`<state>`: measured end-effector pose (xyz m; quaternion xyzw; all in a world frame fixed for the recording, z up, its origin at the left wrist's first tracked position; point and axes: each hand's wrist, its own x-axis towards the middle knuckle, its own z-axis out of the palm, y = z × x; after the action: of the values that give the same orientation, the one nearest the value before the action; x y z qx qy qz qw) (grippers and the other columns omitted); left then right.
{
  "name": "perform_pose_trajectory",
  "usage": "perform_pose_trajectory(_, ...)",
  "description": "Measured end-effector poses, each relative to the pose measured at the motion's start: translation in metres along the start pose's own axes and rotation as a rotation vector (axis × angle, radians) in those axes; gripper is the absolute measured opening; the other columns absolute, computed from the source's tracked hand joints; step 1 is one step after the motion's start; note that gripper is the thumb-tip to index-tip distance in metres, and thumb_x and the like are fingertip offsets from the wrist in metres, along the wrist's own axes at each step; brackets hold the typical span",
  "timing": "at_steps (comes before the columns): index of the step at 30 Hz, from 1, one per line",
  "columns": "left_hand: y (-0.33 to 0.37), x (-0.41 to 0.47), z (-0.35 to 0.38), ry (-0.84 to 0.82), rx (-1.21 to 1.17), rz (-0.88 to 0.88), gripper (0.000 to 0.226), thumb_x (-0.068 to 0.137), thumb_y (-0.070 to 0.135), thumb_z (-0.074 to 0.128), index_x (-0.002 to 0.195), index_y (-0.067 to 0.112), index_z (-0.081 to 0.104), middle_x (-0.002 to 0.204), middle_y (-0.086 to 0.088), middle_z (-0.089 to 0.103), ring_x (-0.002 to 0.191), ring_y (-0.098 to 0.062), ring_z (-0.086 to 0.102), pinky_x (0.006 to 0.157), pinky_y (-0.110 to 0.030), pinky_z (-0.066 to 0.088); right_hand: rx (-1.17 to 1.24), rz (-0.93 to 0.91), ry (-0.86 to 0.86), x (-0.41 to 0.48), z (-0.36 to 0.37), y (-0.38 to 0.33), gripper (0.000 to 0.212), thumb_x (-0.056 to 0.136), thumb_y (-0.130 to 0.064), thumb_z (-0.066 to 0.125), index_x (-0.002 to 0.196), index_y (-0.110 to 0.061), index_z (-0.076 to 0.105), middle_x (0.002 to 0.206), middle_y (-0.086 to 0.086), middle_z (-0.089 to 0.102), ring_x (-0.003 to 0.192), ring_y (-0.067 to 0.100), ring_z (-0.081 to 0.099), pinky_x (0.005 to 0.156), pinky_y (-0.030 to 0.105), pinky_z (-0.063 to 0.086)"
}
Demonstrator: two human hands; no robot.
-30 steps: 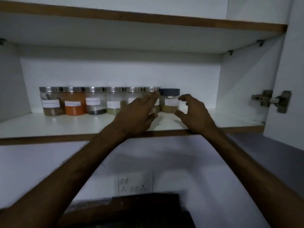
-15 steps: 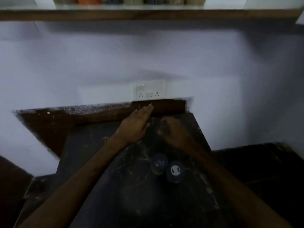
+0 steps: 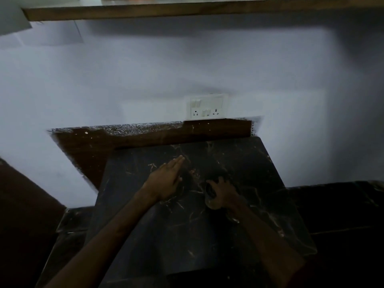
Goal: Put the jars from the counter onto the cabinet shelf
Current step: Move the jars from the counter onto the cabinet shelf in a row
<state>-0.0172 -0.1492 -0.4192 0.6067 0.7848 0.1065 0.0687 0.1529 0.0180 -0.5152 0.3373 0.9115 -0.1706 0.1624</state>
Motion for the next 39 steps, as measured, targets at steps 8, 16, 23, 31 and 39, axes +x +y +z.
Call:
perform_pose_trajectory(8, 0.028, 0.032, -0.045, -0.001, -0.345, 0.117, 0.1, 0.083, 0.045, 0.07, 0.154, 0.034, 0.0, 0.159, 0.0, 0.026, 0.14, -0.018, 0.036, 0.109, -0.031, 0.034, 0.132, -0.062, 0.299, -0.031, -0.152, -0.031, 0.08, 0.079, -0.072, 0.058, 0.146, -0.033, 0.038, 0.136, 0.012, 0.046, 0.117, 0.03, 0.052, 0.096, 0.043, 0.046)
perform_pose_trajectory(16, 0.073, 0.061, -0.135, 0.3, -0.961, 0.252, 0.091, 0.08, 0.032, 0.076, 0.149, 0.046, 0.018, 0.148, 0.007, 0.043, 0.125, -0.008, 0.053, 0.088, -0.022, 0.055, 0.112, -0.12, 0.611, -0.112, -0.288, -0.051, 0.106, 0.068, -0.096, 0.009, 0.136, -0.03, 0.056, 0.14, 0.007, 0.058, 0.121, 0.029, 0.055, 0.1, 0.046, 0.046)
perform_pose_trajectory(23, 0.104, 0.069, -0.166, 0.252, -0.985, 0.346, 0.066, 0.083, 0.034, 0.069, 0.136, 0.047, 0.033, 0.14, 0.018, 0.044, 0.118, -0.003, 0.051, 0.082, -0.016, 0.054, 0.121, -0.043, 0.891, -0.138, -0.308, -0.058, 0.086, 0.087, -0.081, 0.016, 0.081, -0.012, 0.066, 0.07, 0.0, 0.062, 0.064, 0.013, 0.056, 0.069, 0.031, 0.045)
perform_pose_trajectory(31, 0.099, 0.068, -0.21, 0.311, -1.059, 0.348, 0.061, 0.082, 0.03, 0.069, 0.137, 0.035, 0.044, 0.146, -0.001, 0.044, 0.128, -0.021, 0.048, 0.085, -0.04, 0.059, 0.537, -0.461, 0.654, -0.165, -0.326, -0.032, 0.045, 0.097, -0.052, 0.047, 0.137, -0.03, 0.046, 0.123, -0.005, 0.053, 0.103, 0.011, 0.06, 0.068, 0.026, 0.061)
perform_pose_trajectory(39, 0.12, 0.078, -0.257, 0.242, -1.065, 0.487, 0.06, 0.083, 0.03, 0.069, 0.137, 0.041, 0.044, 0.137, -0.002, 0.054, 0.117, -0.017, 0.061, 0.079, -0.031, 0.057, 0.792, -0.656, 0.646, -0.188, -0.355, -0.004, 0.063, 0.083, -0.025, 0.076, 0.139, -0.029, 0.048, 0.134, -0.001, 0.056, 0.11, 0.014, 0.066, 0.082, 0.035, 0.061)
